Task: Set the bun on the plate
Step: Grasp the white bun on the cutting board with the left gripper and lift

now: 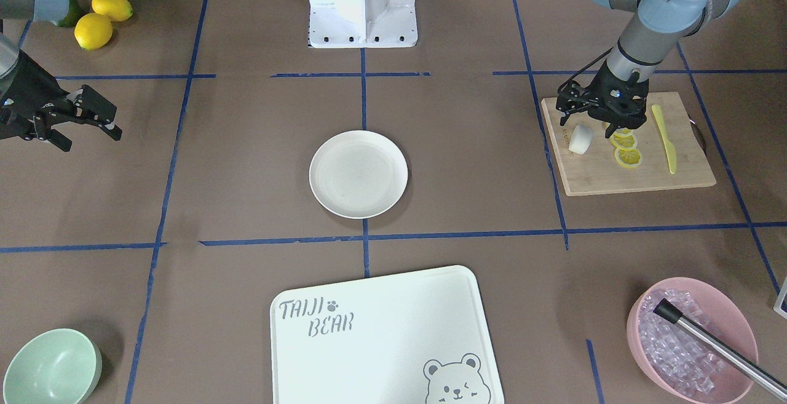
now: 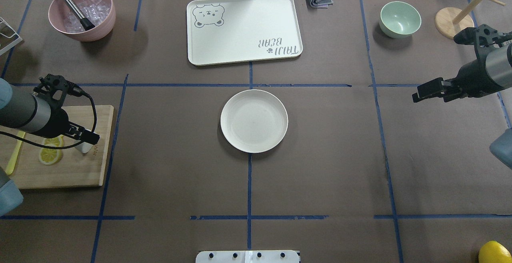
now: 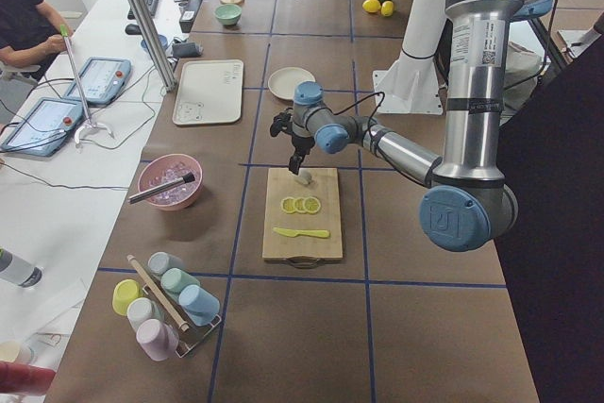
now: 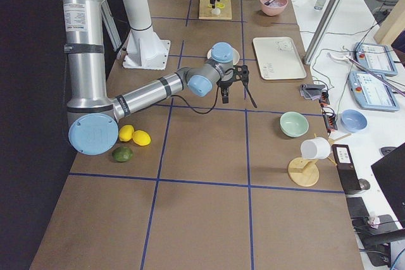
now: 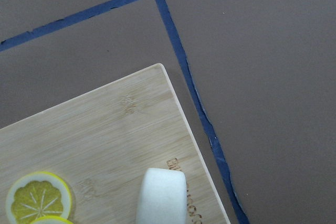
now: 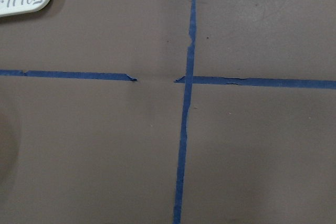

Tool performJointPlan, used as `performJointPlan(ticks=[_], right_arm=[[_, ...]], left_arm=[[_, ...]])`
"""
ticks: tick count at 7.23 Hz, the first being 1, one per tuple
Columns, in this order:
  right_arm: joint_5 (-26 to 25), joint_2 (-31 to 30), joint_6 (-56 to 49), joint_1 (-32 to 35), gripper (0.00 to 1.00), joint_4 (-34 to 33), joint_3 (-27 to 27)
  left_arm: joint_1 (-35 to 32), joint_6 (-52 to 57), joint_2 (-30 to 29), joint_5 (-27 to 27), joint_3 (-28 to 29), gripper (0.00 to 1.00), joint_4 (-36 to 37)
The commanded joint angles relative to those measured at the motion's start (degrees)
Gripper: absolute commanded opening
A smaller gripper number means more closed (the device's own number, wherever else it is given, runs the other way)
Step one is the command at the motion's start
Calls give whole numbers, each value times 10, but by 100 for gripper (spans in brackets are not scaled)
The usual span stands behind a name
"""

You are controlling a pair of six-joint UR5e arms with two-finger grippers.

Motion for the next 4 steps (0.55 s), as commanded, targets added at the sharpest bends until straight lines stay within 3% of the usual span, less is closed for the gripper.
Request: performJointPlan(ticks=[1,4], right_arm=[[-1,-2,-5,-1,100,-4,1],[-1,-2,-5,-2,100,-4,1]], left_arm=[[1,-6,-1,0,29,98,-36],[5,-3,-2,0,47,98,-36]])
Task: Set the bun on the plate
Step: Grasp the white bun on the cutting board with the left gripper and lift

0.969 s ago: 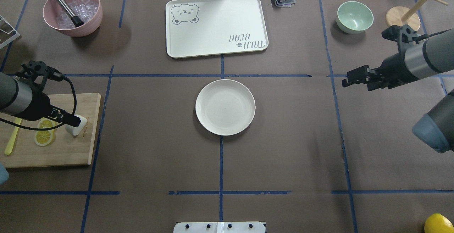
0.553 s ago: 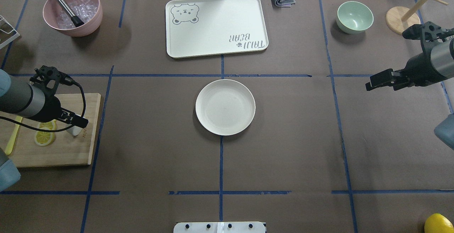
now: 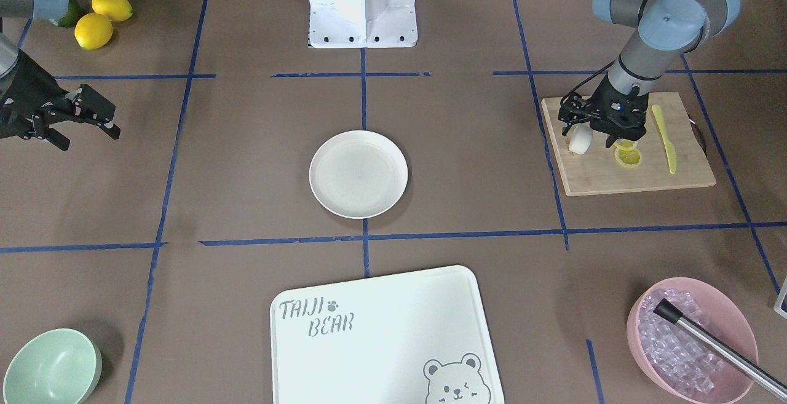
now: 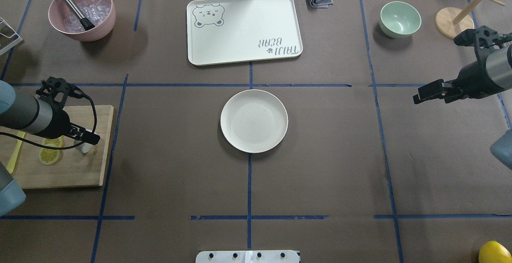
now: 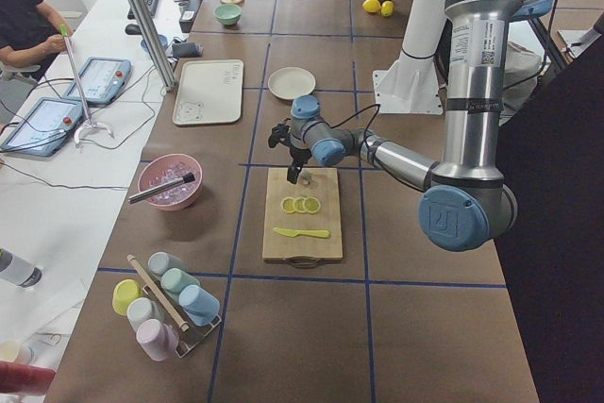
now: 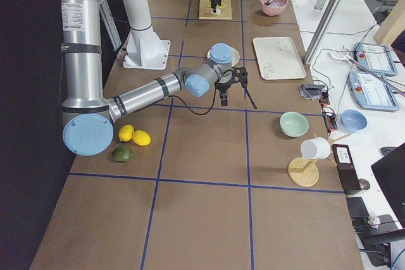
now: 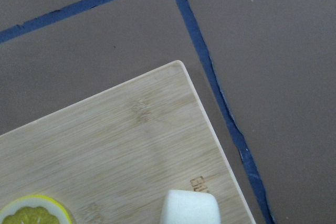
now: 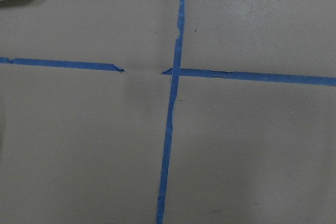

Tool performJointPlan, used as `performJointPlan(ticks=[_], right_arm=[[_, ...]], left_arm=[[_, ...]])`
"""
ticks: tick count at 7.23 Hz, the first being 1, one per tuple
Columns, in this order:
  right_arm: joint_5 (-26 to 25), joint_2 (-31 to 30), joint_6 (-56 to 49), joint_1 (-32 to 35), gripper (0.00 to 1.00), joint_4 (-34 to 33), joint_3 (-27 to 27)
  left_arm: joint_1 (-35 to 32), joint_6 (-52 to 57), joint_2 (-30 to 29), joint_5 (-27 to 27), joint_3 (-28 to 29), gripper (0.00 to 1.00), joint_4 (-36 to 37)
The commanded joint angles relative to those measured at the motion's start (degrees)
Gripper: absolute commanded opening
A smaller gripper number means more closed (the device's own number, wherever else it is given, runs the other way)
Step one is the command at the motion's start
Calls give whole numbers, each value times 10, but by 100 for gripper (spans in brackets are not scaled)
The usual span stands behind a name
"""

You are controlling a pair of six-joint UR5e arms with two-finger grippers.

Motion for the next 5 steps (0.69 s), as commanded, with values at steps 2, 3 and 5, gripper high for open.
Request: performJointPlan(ticks=[2,3,5], right_arm=[[0,0,0,0,100,0,0],[0,0,0,-1,100,0,0],[1,0,0,-1,100,0,0]], left_arm=[[8,-1,-2,0,13,93,-1],[9,-1,-2,0,14,90,-2],[10,-2,-2,0,13,72,-2]])
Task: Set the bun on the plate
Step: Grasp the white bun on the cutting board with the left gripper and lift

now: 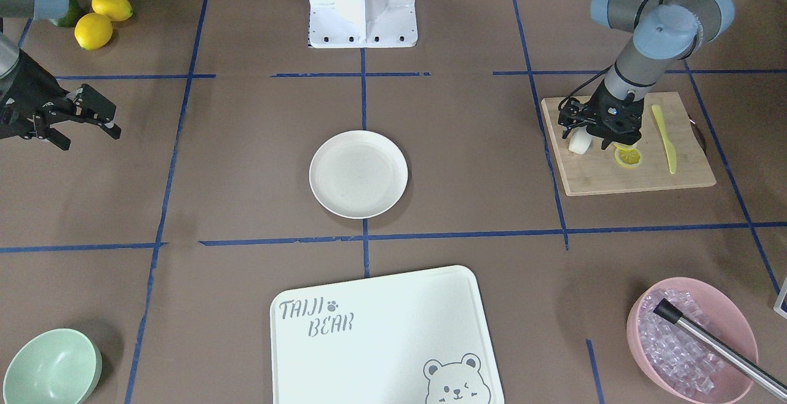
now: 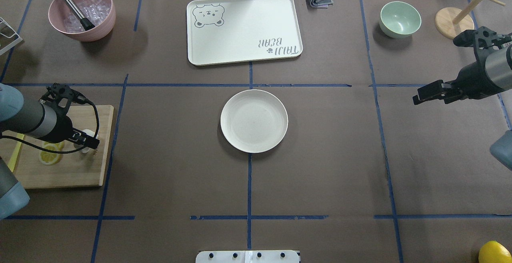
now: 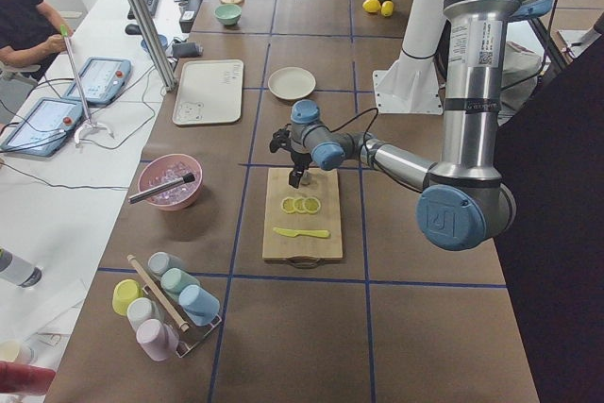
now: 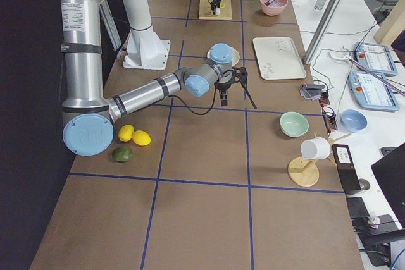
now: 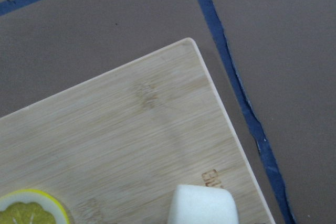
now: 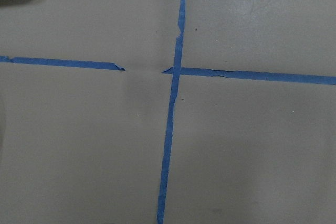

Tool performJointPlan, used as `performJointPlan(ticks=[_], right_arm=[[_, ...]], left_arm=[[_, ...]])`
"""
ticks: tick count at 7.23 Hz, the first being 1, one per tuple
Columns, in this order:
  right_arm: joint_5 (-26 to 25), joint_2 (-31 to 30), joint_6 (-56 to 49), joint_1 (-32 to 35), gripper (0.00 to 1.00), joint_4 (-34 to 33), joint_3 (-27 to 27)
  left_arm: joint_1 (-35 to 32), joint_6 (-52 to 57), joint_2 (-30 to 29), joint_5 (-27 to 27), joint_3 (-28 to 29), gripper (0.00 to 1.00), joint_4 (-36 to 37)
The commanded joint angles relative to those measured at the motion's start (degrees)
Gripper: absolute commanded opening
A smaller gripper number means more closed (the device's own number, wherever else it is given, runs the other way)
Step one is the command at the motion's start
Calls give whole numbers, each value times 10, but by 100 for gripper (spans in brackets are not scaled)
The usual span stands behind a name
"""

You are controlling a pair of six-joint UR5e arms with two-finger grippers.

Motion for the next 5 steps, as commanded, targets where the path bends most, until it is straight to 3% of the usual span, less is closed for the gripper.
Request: performJointPlan(ticks=[1,5], right_arm=[[0,0,0,0,100,0,0],[0,0,0,0,100,0,0]], left_arm=[[1,-1,-4,-1,0,59,0],[1,-5,-5,-2,-2,41,0]])
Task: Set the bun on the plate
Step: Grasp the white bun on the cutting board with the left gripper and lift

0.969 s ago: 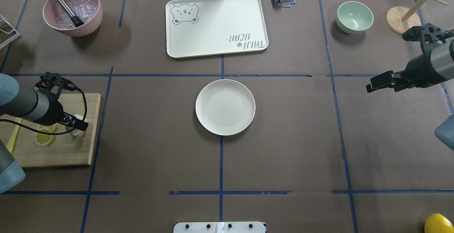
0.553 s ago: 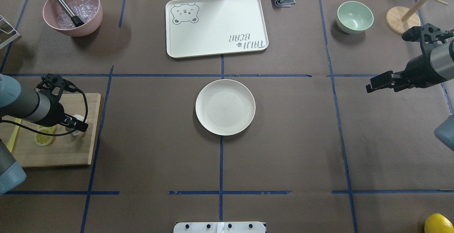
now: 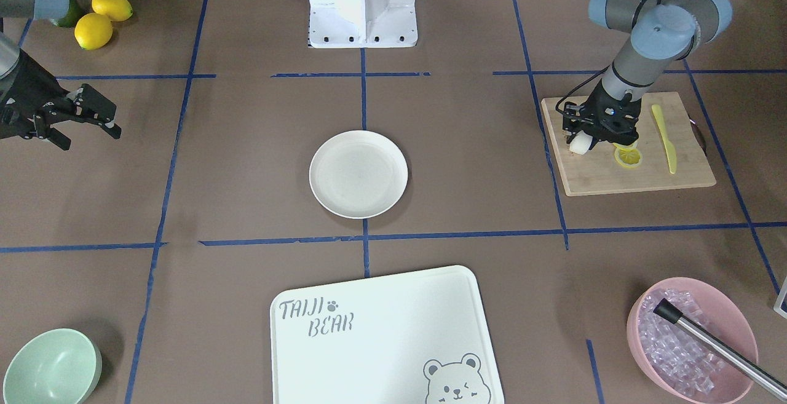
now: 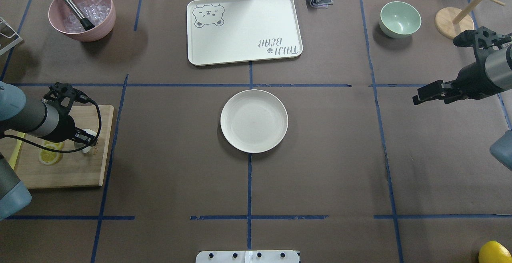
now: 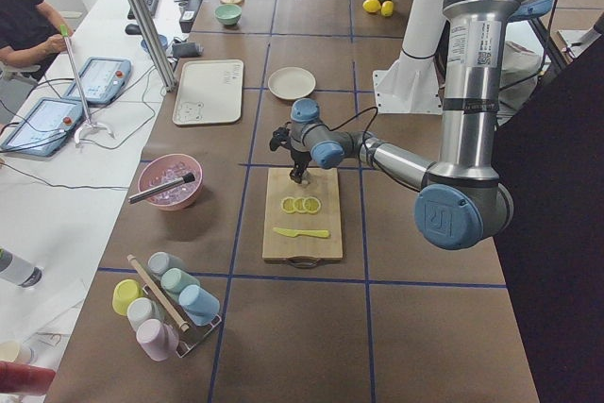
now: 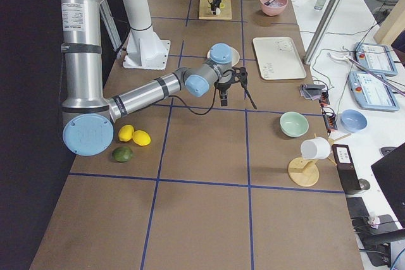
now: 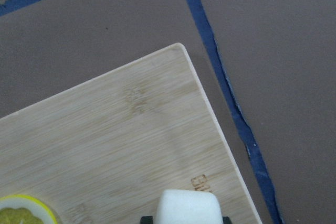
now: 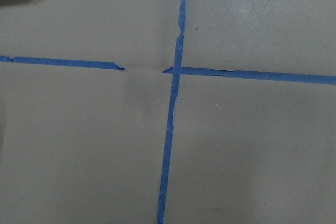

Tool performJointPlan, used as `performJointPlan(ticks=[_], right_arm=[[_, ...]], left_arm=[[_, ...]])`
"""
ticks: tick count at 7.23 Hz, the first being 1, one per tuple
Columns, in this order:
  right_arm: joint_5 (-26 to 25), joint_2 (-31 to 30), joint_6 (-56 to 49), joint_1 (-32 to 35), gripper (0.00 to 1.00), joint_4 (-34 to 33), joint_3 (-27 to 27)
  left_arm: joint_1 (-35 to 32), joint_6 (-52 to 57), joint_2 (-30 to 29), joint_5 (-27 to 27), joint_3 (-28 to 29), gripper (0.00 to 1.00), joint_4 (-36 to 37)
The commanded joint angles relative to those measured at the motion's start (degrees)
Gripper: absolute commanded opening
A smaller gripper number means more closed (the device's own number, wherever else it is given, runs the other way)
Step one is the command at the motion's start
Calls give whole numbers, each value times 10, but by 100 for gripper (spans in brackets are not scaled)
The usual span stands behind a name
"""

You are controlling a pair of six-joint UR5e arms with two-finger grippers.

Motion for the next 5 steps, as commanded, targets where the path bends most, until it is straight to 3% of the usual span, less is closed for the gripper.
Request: performJointPlan(ticks=[1,2,4,5], right_arm=[[0,0,0,0,100,0,0],[1,-1,0,1,100,0,1],[2,-10,0,3,100,1,3],[2,-13,0,4,100,3,3]], left_arm=[[0,-16,-2,-3,-15,39,0],[0,-65,-12,-4,-35,39,2],[10,-183,-96,-1,-38,39,11],[47,-253,-134,2,-34,39,11]])
